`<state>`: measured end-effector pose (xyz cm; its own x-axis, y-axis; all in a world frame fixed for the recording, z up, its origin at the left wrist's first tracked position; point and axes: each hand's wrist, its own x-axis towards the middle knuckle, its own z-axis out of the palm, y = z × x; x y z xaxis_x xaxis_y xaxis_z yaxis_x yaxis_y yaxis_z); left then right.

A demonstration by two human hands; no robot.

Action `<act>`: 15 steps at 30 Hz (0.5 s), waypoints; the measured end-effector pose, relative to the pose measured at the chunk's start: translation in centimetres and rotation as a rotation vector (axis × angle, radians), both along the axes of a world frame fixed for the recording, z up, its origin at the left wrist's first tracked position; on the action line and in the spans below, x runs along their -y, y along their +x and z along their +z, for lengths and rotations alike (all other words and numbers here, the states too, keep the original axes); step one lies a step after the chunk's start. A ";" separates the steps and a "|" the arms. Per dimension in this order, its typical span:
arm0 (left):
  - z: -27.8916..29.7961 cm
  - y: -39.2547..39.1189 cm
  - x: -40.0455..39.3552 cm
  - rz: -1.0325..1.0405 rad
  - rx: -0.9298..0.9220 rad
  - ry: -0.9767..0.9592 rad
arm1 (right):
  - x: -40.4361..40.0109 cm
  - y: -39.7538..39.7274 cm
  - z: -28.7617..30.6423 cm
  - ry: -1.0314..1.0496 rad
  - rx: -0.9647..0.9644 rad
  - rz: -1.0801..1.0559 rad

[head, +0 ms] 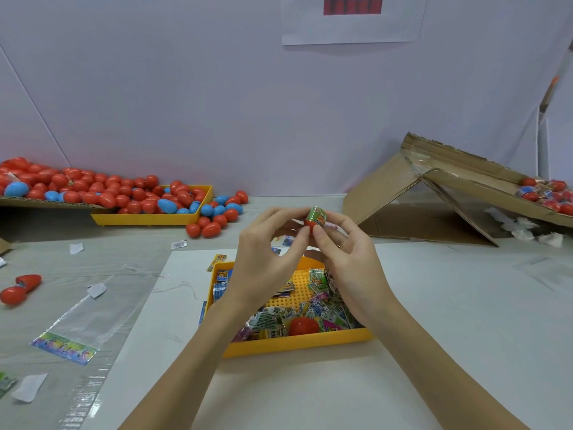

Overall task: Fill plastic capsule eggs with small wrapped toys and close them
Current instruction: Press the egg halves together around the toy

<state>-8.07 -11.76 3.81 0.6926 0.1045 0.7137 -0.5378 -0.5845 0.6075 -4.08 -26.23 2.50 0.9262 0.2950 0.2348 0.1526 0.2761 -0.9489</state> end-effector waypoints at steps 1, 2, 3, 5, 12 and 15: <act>0.0 0.1 0.0 -0.040 -0.034 -0.001 | 0.1 0.0 0.1 -0.005 0.002 0.005; 0.0 0.1 -0.1 -0.062 -0.057 0.008 | 0.2 0.1 0.1 -0.015 0.004 0.011; 0.0 0.2 -0.3 -0.068 -0.069 0.017 | 0.2 0.1 0.2 -0.024 0.006 0.019; -0.1 0.2 -0.5 -0.061 -0.058 0.026 | 0.2 0.1 0.2 -0.016 -0.003 0.041; -0.6 0.2 -0.4 0.025 0.035 -0.070 | 0.1 -0.1 0.2 0.049 -0.012 0.070; -1.0 0.2 -0.1 0.026 0.022 -0.124 | 0.1 -0.1 0.2 0.026 0.009 0.039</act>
